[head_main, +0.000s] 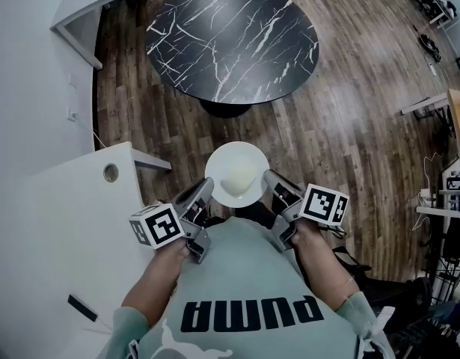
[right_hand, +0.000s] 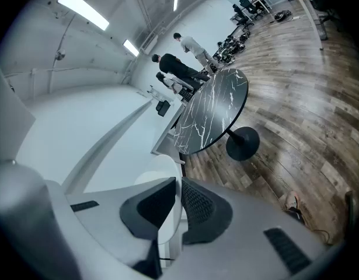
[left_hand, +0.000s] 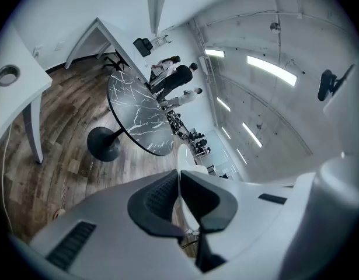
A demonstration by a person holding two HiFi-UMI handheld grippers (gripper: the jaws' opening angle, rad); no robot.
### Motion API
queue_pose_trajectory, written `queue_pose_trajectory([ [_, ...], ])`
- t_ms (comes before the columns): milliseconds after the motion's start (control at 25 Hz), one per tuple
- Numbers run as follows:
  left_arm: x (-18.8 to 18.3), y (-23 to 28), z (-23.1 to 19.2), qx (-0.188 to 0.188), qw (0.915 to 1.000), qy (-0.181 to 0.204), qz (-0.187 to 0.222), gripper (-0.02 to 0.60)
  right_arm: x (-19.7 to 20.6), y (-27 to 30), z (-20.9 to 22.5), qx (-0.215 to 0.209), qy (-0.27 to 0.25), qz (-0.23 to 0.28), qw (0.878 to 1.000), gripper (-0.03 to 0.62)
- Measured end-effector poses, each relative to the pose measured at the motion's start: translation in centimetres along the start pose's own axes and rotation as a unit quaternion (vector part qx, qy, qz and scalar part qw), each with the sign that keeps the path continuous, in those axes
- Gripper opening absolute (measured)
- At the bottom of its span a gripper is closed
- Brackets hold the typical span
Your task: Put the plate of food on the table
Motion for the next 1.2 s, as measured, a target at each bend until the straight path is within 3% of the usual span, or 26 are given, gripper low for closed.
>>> queue_pose_trajectory([
  [240, -0.8, 4.0, 2.8, -0.002, 0.9999, 0.005, 0.012, 0.021, -4.4, -1.2, 1.2, -0.009, -0.001, 0.003, 1.0, 0.034],
  [640, -2.9, 12.0, 6.6, -0.018, 0.9991, 0.038, -0.002, 0.023, -11.8, -2.4, 4.8, -0.038, 0.018, 0.033, 0.999, 0.032],
  [1200, -4.0, 19.3, 8.2, -0.028, 0.9986, 0.039, -0.02, 0.023, -17.4, -2.9, 8.9, -0.04, 0.039, 0.039, 0.998, 0.032],
])
Point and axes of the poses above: the fingertips, and each gripper's own axes: y forward along the fingers, z to its right, x out of its underside, the point moved 10 cm from there along -y, backward along the fingers, and after that the axes turned 3 degrees about x, right-handed, at the moved point
